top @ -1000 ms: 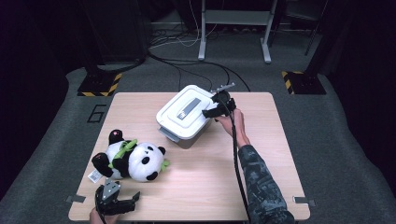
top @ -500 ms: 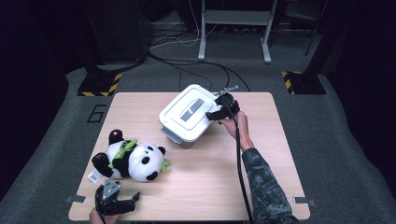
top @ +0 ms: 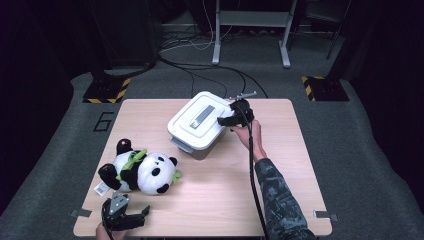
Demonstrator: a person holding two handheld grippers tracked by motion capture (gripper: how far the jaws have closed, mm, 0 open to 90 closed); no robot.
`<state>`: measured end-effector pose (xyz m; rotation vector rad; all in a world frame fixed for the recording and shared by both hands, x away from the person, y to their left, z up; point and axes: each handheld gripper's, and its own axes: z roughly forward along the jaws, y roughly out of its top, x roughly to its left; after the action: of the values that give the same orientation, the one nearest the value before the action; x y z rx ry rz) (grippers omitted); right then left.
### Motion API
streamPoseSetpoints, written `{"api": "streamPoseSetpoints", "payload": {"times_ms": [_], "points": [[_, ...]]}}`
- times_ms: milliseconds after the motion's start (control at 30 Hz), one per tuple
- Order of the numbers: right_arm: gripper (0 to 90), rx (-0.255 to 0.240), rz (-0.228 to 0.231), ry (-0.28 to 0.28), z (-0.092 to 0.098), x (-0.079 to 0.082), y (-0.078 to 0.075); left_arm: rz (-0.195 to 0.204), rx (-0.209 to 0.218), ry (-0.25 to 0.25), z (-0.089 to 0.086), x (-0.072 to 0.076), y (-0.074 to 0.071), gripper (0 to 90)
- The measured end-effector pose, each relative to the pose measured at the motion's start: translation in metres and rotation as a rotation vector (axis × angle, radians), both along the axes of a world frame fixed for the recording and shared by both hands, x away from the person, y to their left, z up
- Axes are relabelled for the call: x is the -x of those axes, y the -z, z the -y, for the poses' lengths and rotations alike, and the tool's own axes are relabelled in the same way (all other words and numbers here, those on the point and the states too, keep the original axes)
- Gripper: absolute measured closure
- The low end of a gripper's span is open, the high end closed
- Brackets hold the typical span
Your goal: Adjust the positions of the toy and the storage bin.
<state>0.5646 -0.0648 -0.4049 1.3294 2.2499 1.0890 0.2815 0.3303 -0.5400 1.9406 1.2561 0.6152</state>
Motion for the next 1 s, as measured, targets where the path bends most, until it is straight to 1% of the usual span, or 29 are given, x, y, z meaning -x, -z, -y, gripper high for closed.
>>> {"api": "streamPoseSetpoints", "payload": {"times_ms": [67, 100, 133, 167, 200, 267, 300, 333, 367, 400, 433, 500, 533, 567, 600, 633, 667, 700, 733, 767, 800, 833, 900, 933, 967, 1000], "points": [[16.9, 0.006, 0.006, -0.003, -0.002, -0.001, -0.001, 0.004, 0.000, -0.003, 0.000, 0.000, 0.000, 4.6], [17.1, 0.013, 0.035, 0.014, -0.002, -0.003, -0.003, 0.004, 0.000, -0.003, 0.000, 0.000, 0.000, 4.6], [17.1, 0.013, 0.035, 0.014, -0.002, -0.003, -0.003, 0.004, 0.000, -0.002, 0.000, 0.000, 0.000, 4.6], [20.2, 0.003, 0.050, 0.031, -0.001, -0.006, -0.006, 0.004, 0.000, -0.002, 0.000, 0.000, 0.000, 4.6], [20.2, 0.003, 0.050, 0.031, -0.001, -0.006, -0.006, 0.004, 0.000, -0.002, 0.000, 0.000, 0.000, 4.6], [23.5, 0.022, 0.062, 0.055, 0.001, -0.011, -0.008, 0.004, 0.001, -0.002, 0.000, 0.000, 0.000, 4.6], [26.8, 0.033, 0.058, 0.075, 0.002, -0.016, -0.007, 0.004, 0.001, -0.001, 0.000, 0.000, 0.000, 4.6], [26.8, 0.033, 0.058, 0.075, 0.002, -0.016, -0.007, 0.004, 0.001, -0.001, 0.000, 0.000, 0.000, 4.7], [29.4, 0.017, 0.045, 0.082, 0.004, -0.021, -0.006, 0.002, 0.002, 0.000, 0.000, 0.000, 0.000, 4.7], [29.4, 0.017, 0.045, 0.082, 0.004, -0.021, -0.006, 0.002, 0.002, 0.000, 0.000, 0.000, 0.000, 4.7], [35.4, 0.006, 0.050, 0.094, 0.006, -0.026, -0.004, 0.002, 0.002, 0.000, 0.000, 0.000, 0.000, 4.7], [41.0, 0.007, 0.058, 0.113, 0.006, -0.030, -0.005, 0.002, 0.002, 0.001, 0.000, 0.000, 0.000, 4.7], [41.0, 0.007, 0.058, 0.113, 0.006, -0.030, -0.005, 0.002, 0.002, 0.001, 0.000, 0.000, 0.000, 4.7], [45.7, 0.008, 0.061, 0.133, 0.006, -0.033, -0.006, 0.000, 0.005, 0.001, 0.000, 0.000, 0.000, 4.7], [45.7, 0.008, 0.061, 0.133, 0.006, -0.033, -0.006, 0.000, 0.005, 0.001, 0.000, 0.000, 0.000, 4.8], [48.3, 0.013, 0.070, 0.140, 0.007, -0.037, -0.005, 0.003, 0.009, 0.001, 0.000, 0.000, 0.001, 4.8], [48.3, 0.013, 0.070, 0.140, 0.007, -0.037, -0.005, 0.003, 0.009, 0.001, 0.000, 0.000, 0.001, 4.8], [55.1, 0.013, 0.080, 0.145, 0.008, -0.039, -0.005, 0.000, 0.007, 0.002, 0.000, 0.000, 0.000, 4.8], [55.1, 0.013, 0.080, 0.145, 0.008, -0.039, -0.005, 0.000, 0.007, 0.002, 0.000, 0.000, 0.000, 4.9], [60.9, -0.002, 0.077, 0.145, 0.009, -0.040, -0.005, -0.001, 0.013, 0.000, 0.000, 0.000, 0.000, 4.9], [60.9, -0.002, 0.077, 0.145, 0.009, -0.040, -0.005, -0.001, 0.013, 0.000, 0.000, 0.000, 0.000, 4.9], [65.9, -0.015, 0.075, 0.137, 0.008, -0.039, -0.005, 0.000, 0.019, -0.002, 0.000, 0.001, 0.001, 4.9], [66.4, -0.006, 0.072, 0.142, 0.008, -0.037, -0.005, -0.001, 0.018, -0.003, 0.000, 0.001, 0.001, 4.9], [66.8, -0.012, 0.068, 0.155, 0.007, -0.036, -0.005, 0.001, 0.011, 0.000, 0.000, 0.001, 0.000, 4.9], [67.5, -0.009, 0.073, 0.151, 0.009, -0.035, -0.005, 0.002, 0.011, 0.000, 0.000, 0.001, 0.000, 4.9], [67.9, -0.012, 0.075, 0.159, 0.010, -0.035, -0.005, 0.001, 0.010, -0.001, 0.000, 0.001, 0.000, 4.9]]}}
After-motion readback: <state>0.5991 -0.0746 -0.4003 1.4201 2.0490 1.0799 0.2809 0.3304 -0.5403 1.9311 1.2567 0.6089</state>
